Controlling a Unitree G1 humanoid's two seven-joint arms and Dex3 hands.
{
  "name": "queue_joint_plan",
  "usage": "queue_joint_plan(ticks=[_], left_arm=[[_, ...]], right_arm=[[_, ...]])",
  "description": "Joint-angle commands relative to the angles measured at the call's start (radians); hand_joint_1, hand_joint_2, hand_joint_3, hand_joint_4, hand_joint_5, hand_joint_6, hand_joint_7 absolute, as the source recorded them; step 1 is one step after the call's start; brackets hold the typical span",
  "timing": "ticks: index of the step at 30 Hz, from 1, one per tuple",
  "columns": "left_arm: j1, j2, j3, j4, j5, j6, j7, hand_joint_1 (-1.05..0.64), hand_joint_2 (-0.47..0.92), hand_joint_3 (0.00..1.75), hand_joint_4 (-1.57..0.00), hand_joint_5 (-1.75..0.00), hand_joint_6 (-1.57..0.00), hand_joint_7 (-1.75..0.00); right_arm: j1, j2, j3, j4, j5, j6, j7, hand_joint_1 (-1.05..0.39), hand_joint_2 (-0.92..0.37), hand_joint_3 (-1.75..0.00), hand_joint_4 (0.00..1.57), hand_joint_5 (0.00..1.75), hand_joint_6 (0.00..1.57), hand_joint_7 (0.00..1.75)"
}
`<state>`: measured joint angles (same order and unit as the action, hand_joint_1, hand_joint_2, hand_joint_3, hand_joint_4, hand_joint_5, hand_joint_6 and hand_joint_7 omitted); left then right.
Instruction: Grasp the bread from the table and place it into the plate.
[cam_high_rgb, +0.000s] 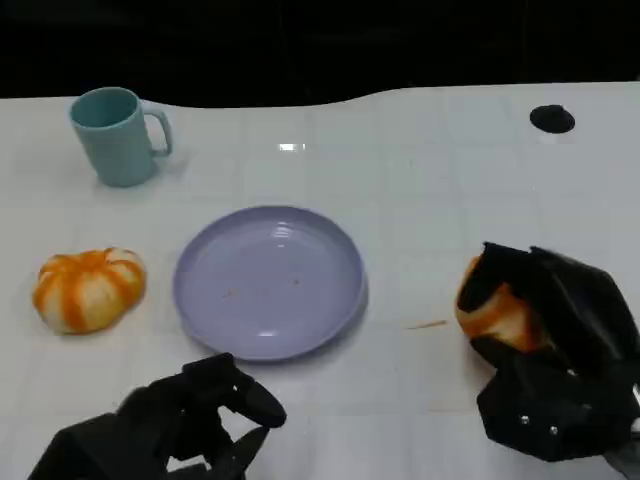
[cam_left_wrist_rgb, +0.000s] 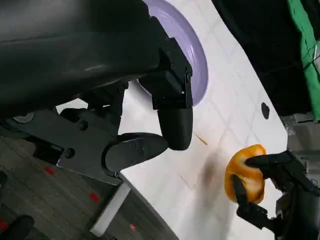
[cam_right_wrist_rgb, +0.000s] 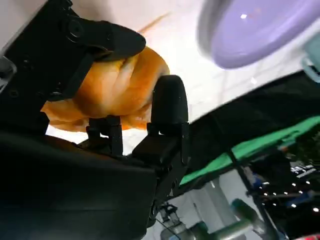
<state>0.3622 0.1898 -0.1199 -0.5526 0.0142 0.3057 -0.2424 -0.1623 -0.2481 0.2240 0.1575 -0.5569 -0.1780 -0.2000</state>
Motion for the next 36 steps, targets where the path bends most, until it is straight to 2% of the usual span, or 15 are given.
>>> queue_joint_plan(ticks=[1, 4, 10, 18, 23, 32, 36], left_arm=[[-0.002, 0.009, -0.003, 0.009, 0.016, -0.016, 0.011, -0.23, 0.76, 0.73, -0.64, -1.75, -0.63, -1.28], [-0.002, 0.006, -0.005, 0.011, 0.017, -0.016, 0.012, -0.24, 0.76, 0.73, -0.64, -1.75, -0.63, -1.28], [-0.001, 0.003, -0.011, 0.007, 0.02, -0.012, 0.013, -0.24, 0.77, 0.72, -0.64, -1.75, -0.64, -1.28], [0.007, 0.0, -0.019, -0.002, 0.022, -0.009, 0.017, -0.24, 0.77, 0.72, -0.62, -1.75, -0.63, -1.28], [0.009, -0.006, -0.026, 0.001, 0.028, -0.015, 0.022, -0.24, 0.76, 0.73, -0.62, -1.75, -0.63, -1.28], [0.021, -0.013, -0.038, -0.009, 0.027, -0.019, 0.027, -0.25, 0.75, 0.74, -0.64, -1.75, -0.63, -1.29], [0.023, -0.009, -0.046, -0.01, 0.032, -0.027, 0.027, -0.25, 0.75, 0.75, -0.65, -1.75, -0.63, -1.3]], right_arm=[[-0.039, 0.014, 0.008, -0.036, 0.024, -0.046, 0.019, -0.1, -0.35, -1.22, 0.93, 1.75, 0.75, 1.53], [-0.059, 0.035, 0.022, -0.033, 0.015, -0.055, 0.02, -0.11, -0.3, -1.32, 0.94, 1.75, 0.79, 1.49], [-0.098, 0.075, 0.045, -0.021, 0.022, -0.047, 0.053, -0.08, -0.31, -1.33, 0.94, 1.75, 0.82, 1.46], [-0.204, 0.154, 0.104, 0.086, -0.005, -0.041, 0.049, -0.1, -0.28, -1.42, 0.98, 1.75, 0.78, 1.62], [-0.282, 0.199, 0.142, 0.209, -0.008, -0.09, 0.025, -0.09, -0.28, -1.41, 0.98, 1.75, 0.73, 1.74], [-0.4, 0.266, 0.186, 0.401, -0.024, -0.14, -0.027, -0.13, -0.25, -1.4, 1.0, 1.75, 0.74, 1.75], [-0.463, 0.295, 0.199, 0.508, -0.022, -0.162, -0.029, -0.14, -0.29, -1.37, 1.0, 1.75, 0.72, 1.75]])
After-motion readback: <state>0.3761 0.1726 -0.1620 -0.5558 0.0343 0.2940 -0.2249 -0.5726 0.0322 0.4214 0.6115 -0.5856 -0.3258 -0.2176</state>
